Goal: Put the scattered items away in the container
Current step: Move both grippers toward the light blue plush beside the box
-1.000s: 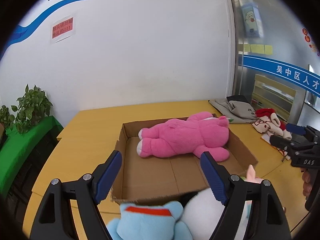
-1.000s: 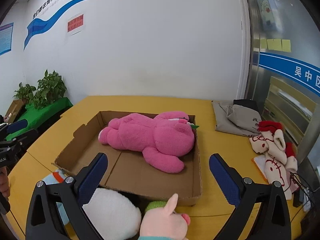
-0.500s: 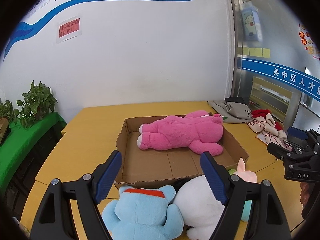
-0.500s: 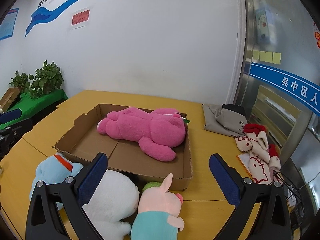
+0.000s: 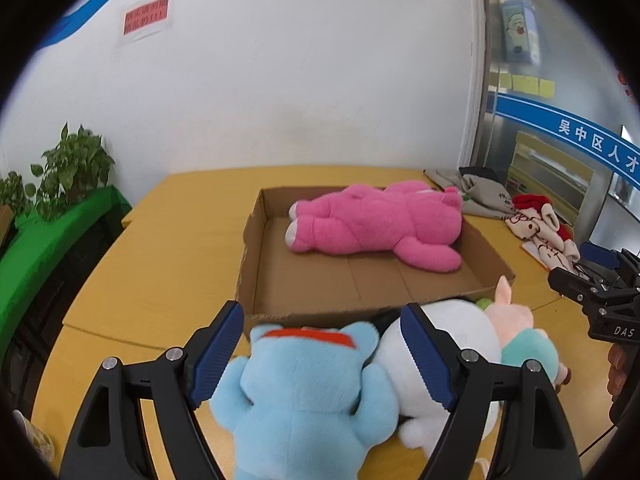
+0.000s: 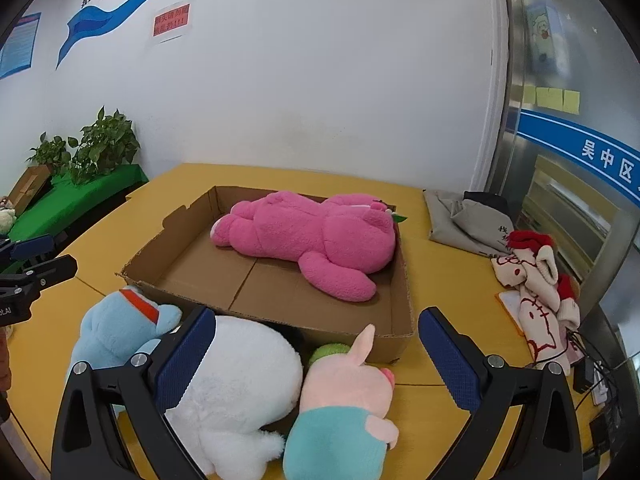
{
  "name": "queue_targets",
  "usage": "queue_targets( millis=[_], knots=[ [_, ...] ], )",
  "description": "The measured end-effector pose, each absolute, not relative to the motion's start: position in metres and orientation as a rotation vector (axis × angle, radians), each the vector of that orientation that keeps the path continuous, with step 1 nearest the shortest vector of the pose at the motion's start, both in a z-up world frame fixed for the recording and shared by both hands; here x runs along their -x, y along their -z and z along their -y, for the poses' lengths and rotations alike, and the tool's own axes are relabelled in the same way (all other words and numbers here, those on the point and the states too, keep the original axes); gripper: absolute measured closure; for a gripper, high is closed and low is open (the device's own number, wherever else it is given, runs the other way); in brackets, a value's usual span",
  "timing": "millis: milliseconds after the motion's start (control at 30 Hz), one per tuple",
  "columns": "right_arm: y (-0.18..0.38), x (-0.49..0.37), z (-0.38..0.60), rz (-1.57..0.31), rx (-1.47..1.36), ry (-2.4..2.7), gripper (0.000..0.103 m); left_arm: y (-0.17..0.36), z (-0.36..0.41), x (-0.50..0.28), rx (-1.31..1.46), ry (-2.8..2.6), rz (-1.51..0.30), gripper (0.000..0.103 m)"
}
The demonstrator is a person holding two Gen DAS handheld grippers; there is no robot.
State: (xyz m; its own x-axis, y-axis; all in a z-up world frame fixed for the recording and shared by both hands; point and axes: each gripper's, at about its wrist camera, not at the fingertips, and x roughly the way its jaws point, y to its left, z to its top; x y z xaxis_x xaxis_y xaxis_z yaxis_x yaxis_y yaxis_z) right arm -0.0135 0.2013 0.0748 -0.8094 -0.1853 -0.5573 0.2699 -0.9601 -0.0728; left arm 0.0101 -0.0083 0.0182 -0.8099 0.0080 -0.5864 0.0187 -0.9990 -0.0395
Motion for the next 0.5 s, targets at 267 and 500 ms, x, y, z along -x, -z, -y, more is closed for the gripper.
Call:
queue_targets(
  millis=[267,500],
  knots=[
    [-0.026,0.001,-0.167,-0.159,-0.939,2.498,0.000,0.028,0.053,-0.007,-1.185,2.922,-0.211,0.022],
    [0.007,-0.019,-0.116,-0.145,-0.990,2.258,0.000,0.064,0.059,0.001,-1.386,2.976,-0.307,0.022]
  ],
)
